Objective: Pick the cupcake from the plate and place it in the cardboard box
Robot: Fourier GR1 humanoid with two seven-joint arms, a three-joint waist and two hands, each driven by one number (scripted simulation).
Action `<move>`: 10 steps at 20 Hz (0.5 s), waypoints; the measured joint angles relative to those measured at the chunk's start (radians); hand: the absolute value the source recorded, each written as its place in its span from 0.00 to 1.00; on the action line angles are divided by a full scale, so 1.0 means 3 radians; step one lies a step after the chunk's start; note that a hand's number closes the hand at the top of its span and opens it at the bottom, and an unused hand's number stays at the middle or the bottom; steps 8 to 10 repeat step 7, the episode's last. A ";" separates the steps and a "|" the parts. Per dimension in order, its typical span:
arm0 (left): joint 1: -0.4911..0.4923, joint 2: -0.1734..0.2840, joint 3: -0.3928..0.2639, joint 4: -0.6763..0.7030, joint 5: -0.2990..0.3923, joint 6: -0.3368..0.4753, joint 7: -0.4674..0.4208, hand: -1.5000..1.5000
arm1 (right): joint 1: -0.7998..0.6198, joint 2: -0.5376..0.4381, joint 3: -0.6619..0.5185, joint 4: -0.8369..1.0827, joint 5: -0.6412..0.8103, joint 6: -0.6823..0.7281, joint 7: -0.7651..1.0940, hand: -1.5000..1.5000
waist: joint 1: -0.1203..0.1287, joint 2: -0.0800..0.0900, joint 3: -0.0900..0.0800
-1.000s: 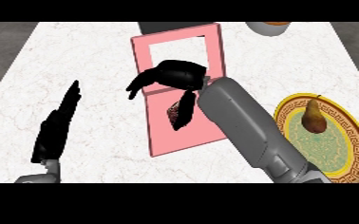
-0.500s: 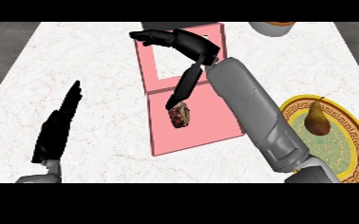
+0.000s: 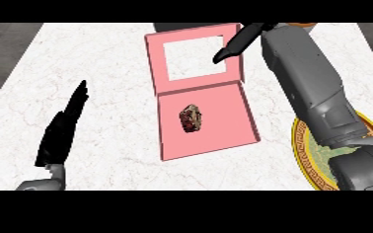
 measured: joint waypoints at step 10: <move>-0.0120 -0.0042 -0.0061 0.0047 -0.0029 -0.0008 -0.0005 0.50 | -0.0116 -0.0570 -0.0213 0.0401 -0.0056 0.0344 -0.0198 0.00 | 0.0103 0.0073 0.0006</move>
